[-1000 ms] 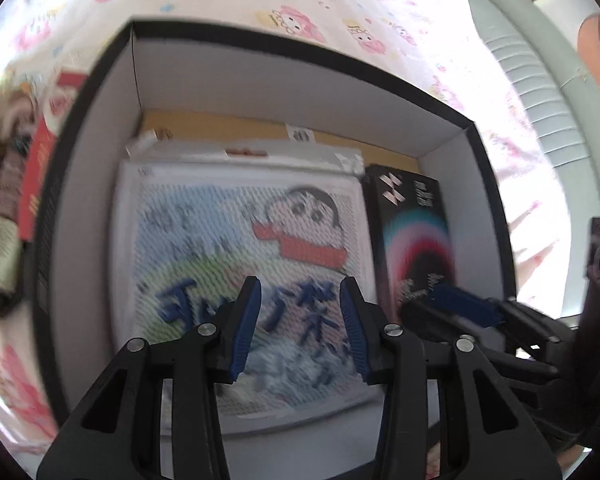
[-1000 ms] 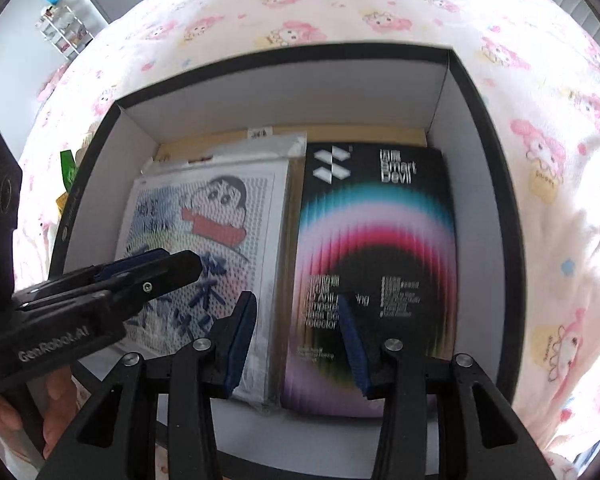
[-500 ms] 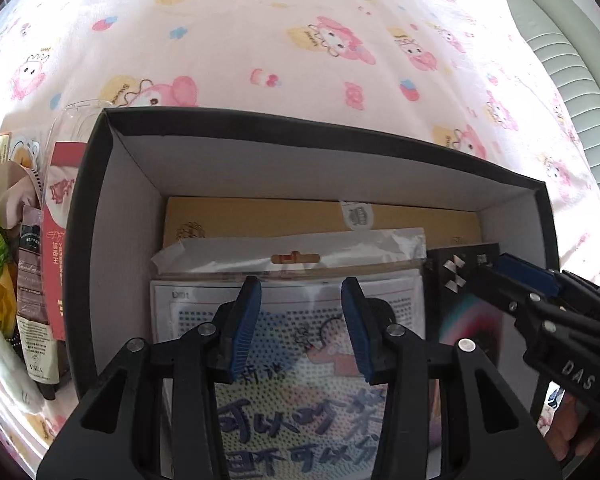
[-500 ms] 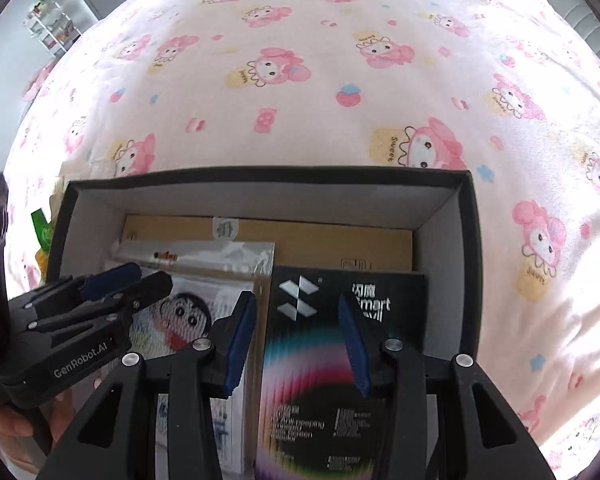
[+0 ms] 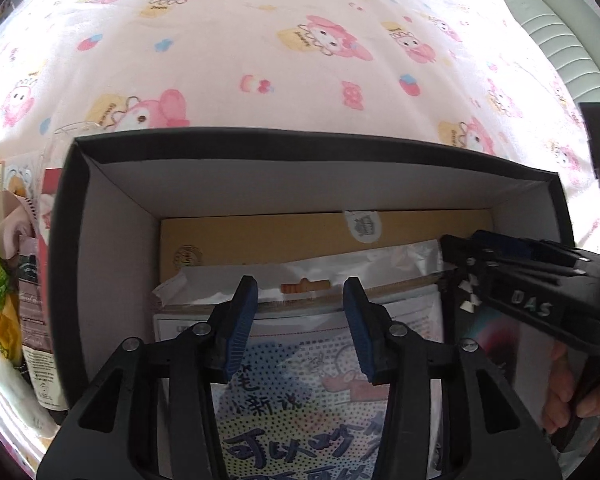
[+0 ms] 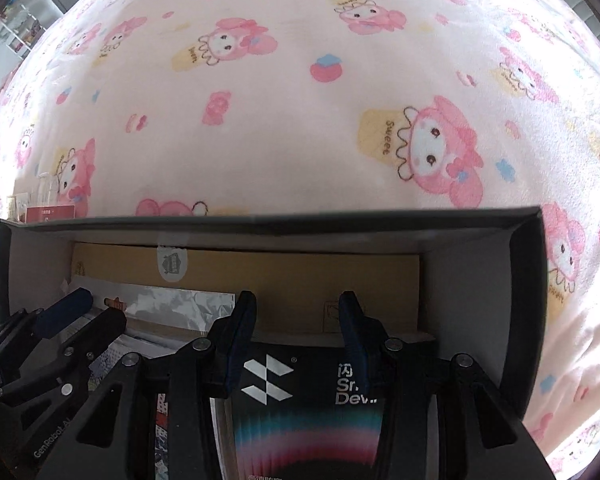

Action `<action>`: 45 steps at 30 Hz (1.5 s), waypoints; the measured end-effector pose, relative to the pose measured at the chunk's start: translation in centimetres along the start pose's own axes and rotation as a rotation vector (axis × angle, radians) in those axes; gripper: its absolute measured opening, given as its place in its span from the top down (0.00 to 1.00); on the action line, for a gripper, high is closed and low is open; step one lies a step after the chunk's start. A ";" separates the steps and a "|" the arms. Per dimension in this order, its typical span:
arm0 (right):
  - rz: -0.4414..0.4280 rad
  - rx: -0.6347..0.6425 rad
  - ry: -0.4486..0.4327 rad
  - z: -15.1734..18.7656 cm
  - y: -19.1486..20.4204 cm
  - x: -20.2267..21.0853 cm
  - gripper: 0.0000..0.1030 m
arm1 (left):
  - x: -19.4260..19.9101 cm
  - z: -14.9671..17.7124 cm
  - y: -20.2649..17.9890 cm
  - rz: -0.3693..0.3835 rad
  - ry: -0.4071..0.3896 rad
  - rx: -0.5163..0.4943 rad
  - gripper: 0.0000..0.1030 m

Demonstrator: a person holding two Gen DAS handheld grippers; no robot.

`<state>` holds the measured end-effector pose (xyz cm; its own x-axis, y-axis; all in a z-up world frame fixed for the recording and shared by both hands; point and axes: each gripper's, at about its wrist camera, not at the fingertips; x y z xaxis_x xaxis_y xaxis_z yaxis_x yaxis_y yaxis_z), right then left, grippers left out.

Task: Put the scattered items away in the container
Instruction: 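Withdraw the left gripper from the box and move toward the scattered items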

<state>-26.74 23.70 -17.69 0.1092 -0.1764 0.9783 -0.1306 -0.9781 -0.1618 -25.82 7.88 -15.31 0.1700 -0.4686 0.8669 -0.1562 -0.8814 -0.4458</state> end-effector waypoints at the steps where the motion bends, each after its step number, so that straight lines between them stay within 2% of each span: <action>1: 0.004 0.005 -0.015 0.3 0.1 0.1 0.62 | 0.0 0.1 -0.2 -0.001 -0.001 -0.011 0.56; 4: 0.006 0.003 -0.044 0.9 0.2 1.0 0.62 | 0.1 0.4 -0.6 0.005 -0.013 -0.030 0.56; 7: 0.015 -0.010 -0.071 1.4 0.1 2.3 0.62 | 0.8 0.7 -0.5 0.072 -0.031 -0.024 0.56; 10: 0.024 -0.017 -0.149 2.9 0.3 4.8 0.62 | 1.8 1.3 -0.5 0.144 -0.058 -0.015 0.56; 13: 0.015 -0.015 -0.217 4.9 0.6 7.3 0.62 | 3.0 2.4 -1.3 0.123 -0.101 -0.052 0.56; 17: 0.008 -0.039 -0.300 8.0 0.6 10.2 0.62 | 5.2 4.2 -2.0 0.184 -0.110 -0.067 0.56; 22: -0.027 -0.085 -0.369 11.5 0.2 12.8 0.62 | 9.3 6.9 -4.6 0.114 -0.202 -0.146 0.56; 28: -0.082 -0.101 -0.420 15.0 -0.8 15.2 0.62 | 12.7 10.4 -7.2 0.062 -0.243 -0.201 0.57; 32: -0.110 -0.122 -0.457 18.0 -1.3 16.4 0.62 | 14.1 12.7 -7.6 0.054 -0.264 -0.196 0.57; 37: -0.157 -0.096 -0.451 20.6 -0.4 16.5 0.62 | 15.0 15.9 -6.6 0.041 -0.268 -0.147 0.58; 45: -0.192 -0.023 -0.481 22.3 1.6 17.7 0.62 | 17.2 18.5 -5.6 0.033 -0.301 -0.098 0.59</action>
<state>-3.00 16.56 -3.49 0.5737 -0.0298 0.8185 -0.0848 -0.9961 0.0232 -4.07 3.62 -2.03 0.4411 -0.5066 0.7408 -0.2572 -0.8622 -0.4365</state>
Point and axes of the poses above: each gripper's, at about its wrist camera, not at the fingertips, and x roughly against the way its jaws point, y to its left, z to its underside, and after that the axes turned 12 degrees about z, right-handed
